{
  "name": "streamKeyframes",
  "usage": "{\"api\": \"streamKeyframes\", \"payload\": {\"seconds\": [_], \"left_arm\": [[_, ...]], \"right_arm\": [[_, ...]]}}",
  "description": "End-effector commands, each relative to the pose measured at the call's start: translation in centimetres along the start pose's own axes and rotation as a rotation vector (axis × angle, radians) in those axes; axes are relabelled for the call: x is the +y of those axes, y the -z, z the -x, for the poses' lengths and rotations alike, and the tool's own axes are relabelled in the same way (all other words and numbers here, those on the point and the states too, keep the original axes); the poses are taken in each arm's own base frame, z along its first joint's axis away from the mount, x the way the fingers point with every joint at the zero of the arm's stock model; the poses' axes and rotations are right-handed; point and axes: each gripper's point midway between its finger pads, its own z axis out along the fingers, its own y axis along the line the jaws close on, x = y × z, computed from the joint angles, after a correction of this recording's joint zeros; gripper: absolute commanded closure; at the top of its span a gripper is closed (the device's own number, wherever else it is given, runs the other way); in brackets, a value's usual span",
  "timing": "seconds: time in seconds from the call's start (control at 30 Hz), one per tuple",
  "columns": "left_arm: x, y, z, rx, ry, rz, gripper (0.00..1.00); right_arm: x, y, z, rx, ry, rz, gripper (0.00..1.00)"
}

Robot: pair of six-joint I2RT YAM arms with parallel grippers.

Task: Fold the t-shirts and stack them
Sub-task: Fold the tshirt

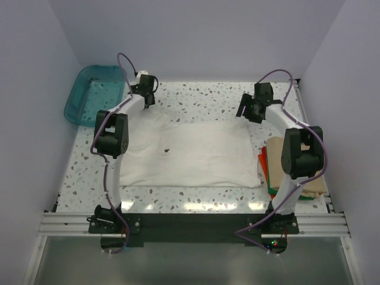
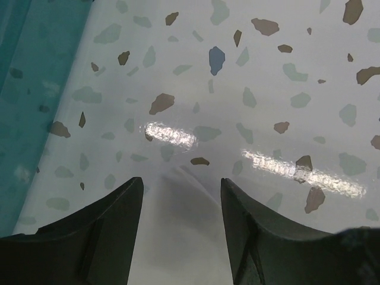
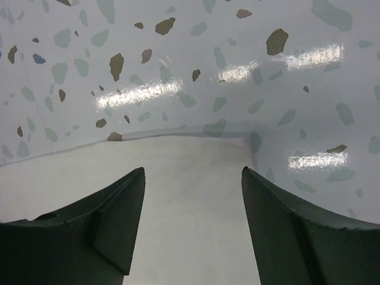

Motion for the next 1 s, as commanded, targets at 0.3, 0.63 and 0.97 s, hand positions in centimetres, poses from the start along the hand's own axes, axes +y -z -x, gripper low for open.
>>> {"api": "streamKeyframes", "payload": {"seconds": [0.3, 0.63, 0.97], "left_arm": [[0.4, -2.3, 0.1, 0.005, 0.031, -0.034, 0.45], [-0.9, -3.1, 0.0, 0.028, 0.044, -0.105, 0.7], [-0.3, -2.4, 2.1, -0.001, 0.07, -0.117, 1.0]], "right_arm": [[-0.6, -0.7, 2.9, -0.074, 0.026, -0.044, 0.31], [-1.6, -1.6, 2.7, -0.037, 0.021, -0.094, 0.31], [-2.4, -2.7, 2.4, 0.022, 0.008, -0.139, 0.31]]}}
